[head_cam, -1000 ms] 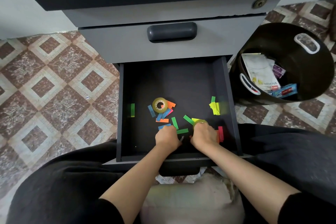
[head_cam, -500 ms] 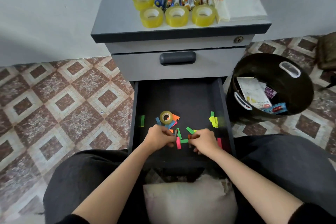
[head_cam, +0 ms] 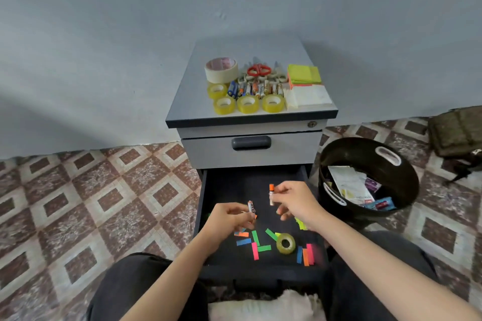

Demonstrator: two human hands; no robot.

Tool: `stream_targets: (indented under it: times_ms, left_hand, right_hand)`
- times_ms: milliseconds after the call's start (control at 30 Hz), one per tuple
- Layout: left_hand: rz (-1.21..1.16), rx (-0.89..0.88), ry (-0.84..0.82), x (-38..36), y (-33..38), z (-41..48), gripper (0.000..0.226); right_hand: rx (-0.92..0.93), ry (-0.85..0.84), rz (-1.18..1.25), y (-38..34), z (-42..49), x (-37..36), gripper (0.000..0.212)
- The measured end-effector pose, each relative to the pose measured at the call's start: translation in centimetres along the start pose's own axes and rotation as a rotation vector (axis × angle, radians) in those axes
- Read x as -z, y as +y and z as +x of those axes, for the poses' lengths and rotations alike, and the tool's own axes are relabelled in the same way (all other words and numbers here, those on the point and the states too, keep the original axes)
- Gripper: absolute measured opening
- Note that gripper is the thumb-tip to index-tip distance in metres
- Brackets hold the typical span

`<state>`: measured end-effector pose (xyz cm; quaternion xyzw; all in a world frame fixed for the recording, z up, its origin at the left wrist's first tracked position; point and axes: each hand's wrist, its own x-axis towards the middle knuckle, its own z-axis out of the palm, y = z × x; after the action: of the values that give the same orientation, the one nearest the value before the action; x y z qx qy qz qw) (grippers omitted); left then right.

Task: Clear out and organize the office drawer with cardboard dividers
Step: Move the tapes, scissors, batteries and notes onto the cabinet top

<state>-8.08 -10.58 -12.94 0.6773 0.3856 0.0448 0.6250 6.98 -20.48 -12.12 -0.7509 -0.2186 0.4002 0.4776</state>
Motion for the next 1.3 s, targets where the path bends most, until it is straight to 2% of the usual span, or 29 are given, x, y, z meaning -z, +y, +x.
stream_targets:
  times_ms: [167, 367, 500, 667, 867, 1000, 1300]
  left_hand:
    - [0.047, -0.032, 0.011, 0.8, 4.3, 1.0, 0.007]
    - [0.034, -0.175, 0.075, 2.6, 12.2, 3.9, 0.004]
    - [0.043, -0.281, 0.174, 3.8, 16.7, 6.0, 0.026]
    - [0.193, -0.337, 0.284, 5.1, 20.9, 10.2, 0.030]
    - [0.361, -0.354, 0.397, 6.2, 24.0, 14.6, 0.028]
    - [0.459, -0.354, 0.409, 6.3, 24.7, 16.4, 0.027]
    - [0.505, -0.350, 0.398, 7.0, 24.0, 17.0, 0.025]
  right_hand:
    - [0.072, -0.038, 0.046, -3.6, 0.4, 1.2, 0.008]
    - [0.201, -0.009, 0.075, -10.4, 2.5, 3.7, 0.004]
    - [0.276, 0.031, 0.063, -13.7, 4.5, 5.0, 0.013]
    - [0.380, 0.130, -0.063, -16.7, 8.7, 6.6, 0.022]
    - [0.399, 0.227, -0.190, -19.0, 13.5, 8.0, 0.016]
    - [0.389, 0.198, -0.297, -20.0, 15.1, 7.7, 0.015]
    - [0.384, 0.188, -0.491, -21.6, 17.3, 5.9, 0.030]
